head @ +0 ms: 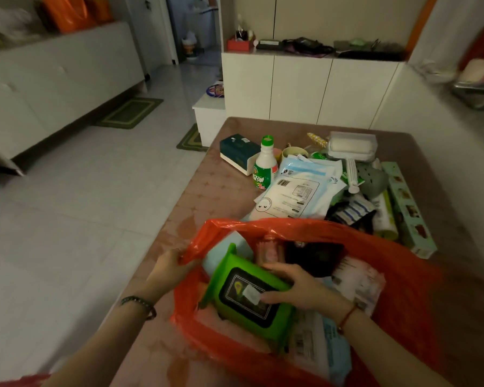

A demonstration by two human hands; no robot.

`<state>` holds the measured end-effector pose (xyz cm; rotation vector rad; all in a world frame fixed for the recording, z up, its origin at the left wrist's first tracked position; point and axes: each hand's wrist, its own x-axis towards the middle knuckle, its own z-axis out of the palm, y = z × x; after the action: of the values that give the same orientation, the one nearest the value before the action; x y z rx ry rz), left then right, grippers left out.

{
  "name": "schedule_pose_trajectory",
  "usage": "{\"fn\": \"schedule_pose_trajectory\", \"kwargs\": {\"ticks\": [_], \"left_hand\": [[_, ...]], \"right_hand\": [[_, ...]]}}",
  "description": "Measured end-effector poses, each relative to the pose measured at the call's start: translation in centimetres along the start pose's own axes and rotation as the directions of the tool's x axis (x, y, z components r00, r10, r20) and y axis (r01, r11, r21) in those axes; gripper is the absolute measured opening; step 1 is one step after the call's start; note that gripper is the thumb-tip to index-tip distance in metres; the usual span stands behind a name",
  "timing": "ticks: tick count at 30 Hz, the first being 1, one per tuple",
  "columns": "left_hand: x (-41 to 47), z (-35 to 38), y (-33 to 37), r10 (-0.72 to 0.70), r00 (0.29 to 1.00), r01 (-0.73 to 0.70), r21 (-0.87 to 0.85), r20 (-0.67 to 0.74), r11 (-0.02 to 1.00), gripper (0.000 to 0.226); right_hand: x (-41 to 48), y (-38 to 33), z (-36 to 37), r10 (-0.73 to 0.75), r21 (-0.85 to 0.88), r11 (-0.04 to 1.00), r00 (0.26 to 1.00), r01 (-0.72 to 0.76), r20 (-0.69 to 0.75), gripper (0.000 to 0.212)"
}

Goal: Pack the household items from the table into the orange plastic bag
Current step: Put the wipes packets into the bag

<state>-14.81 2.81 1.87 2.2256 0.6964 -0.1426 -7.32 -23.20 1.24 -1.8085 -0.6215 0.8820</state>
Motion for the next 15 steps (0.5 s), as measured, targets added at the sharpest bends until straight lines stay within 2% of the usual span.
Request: {"fn": "schedule_pose_trajectory", "kwargs": {"ticks": [2, 6, 8, 10, 12, 13, 15], "left_hand": [[-0.1, 0.0, 0.0, -0.008, 0.999, 0.003, -0.134, -0.035, 0.991, 0.023], [0.0, -0.4, -0.3, -0.068, 0.994, 0.034, -0.346, -0.087, 0.937, 0.024], [-0.1, -0.6, -0.3, -0.100, 0.992, 0.059, -0.420, -0.075, 0.906, 0.022], [-0.1, -1.1, 0.1, -0.099, 0.993, 0.060, -0.425, -0.071, 0.903, 0.014], [0.0, -2.0, 1.0, -0.072, 0.997, 0.051, -0.408, -0.037, 0.911, 0.021], [0.1, -2.6, 1.5, -0.046, 0.999, 0.037, -0.421, -0.010, 0.906, 0.031], [0.3, -4.0, 2.9, 0.038, 0.999, -0.032, -0.432, 0.004, 0.901, 0.044]], "right_hand": [[0.9, -0.3, 0.1, -0.020, -0.067, 0.998, 1.000, 0.021, 0.007, 0.043], [1.5, -0.1, 0.3, -0.037, -0.256, 0.966, 0.999, 0.036, 0.000, 0.050], [1.5, 0.1, 1.2, -0.070, -0.419, 0.906, 0.997, 0.056, -0.019, 0.050], [1.7, 0.1, 1.5, -0.131, -0.567, 0.819, 0.991, 0.087, -0.037, 0.049], [1.8, -0.4, 0.9, -0.201, -0.675, 0.726, 0.979, 0.129, -0.030, 0.047], [1.8, -0.8, 0.3, -0.238, -0.679, 0.719, 0.970, 0.145, -0.046, 0.045], [1.9, -2.1, -1.4, -0.288, -0.547, 0.824, 0.941, 0.148, -0.178, 0.035]]}}
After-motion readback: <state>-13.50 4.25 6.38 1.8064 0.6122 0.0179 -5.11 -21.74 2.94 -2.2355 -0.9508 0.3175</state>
